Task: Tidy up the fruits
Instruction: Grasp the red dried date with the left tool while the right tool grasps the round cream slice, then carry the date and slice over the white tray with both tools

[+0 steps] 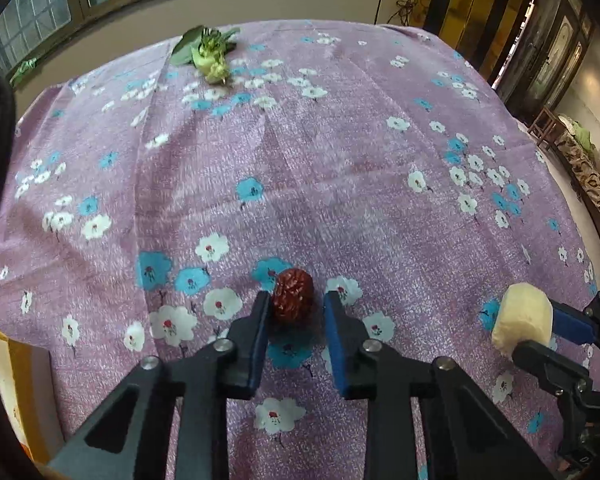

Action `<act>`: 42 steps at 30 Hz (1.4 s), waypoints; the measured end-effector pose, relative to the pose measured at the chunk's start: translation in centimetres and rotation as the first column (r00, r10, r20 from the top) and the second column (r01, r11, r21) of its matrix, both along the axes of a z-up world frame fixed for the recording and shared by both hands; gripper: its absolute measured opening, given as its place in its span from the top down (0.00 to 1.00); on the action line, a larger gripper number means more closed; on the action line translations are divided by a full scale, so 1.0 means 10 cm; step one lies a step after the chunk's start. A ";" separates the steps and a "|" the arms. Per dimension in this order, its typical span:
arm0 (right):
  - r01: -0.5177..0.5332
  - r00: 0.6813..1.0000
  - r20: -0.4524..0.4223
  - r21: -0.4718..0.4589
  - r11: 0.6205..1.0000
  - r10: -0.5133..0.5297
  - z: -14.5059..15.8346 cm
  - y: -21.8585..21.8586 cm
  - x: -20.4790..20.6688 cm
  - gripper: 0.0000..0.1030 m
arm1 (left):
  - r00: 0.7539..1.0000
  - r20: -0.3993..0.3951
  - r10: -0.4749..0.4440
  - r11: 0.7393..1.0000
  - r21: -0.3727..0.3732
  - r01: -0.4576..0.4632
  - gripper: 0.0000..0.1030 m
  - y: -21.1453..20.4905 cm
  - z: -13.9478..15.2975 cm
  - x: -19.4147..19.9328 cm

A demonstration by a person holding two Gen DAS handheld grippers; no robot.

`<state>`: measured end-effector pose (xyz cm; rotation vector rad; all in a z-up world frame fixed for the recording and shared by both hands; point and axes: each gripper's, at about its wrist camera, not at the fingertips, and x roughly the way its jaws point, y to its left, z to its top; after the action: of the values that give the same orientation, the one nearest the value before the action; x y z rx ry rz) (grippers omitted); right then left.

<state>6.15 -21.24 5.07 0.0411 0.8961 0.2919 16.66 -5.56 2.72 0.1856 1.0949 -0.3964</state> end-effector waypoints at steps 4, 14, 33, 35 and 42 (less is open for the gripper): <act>0.002 1.000 0.007 0.010 1.000 -0.002 0.01 -0.01 0.01 0.73 | 1.000 0.000 -0.007 0.999 -0.038 0.007 0.78 0.04 0.02 -0.01; -0.007 0.999 -0.033 0.002 1.000 0.007 -0.03 0.07 0.04 0.68 | 1.000 -0.001 -0.001 0.996 -0.085 0.001 0.78 0.21 0.12 -0.35; -0.066 0.997 -0.038 -0.124 0.990 0.061 -0.12 0.45 -0.03 0.64 | 0.995 -0.031 0.095 0.982 -0.163 -0.099 0.78 0.76 0.11 -0.90; -0.070 0.997 -0.034 -0.120 0.990 0.066 -0.06 0.50 -0.12 0.65 | 0.994 -0.018 0.111 0.981 -0.160 -0.113 0.78 0.82 0.15 -0.99; -0.126 0.992 -0.021 -0.105 0.986 0.125 0.13 0.92 -0.32 0.65 | 0.988 0.016 0.156 0.969 -0.196 -0.150 0.78 1.14 0.41 -1.33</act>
<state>3.00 -11.99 6.36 -0.1125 0.9289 0.3612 3.35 5.86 6.80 -0.0651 1.0250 -0.3578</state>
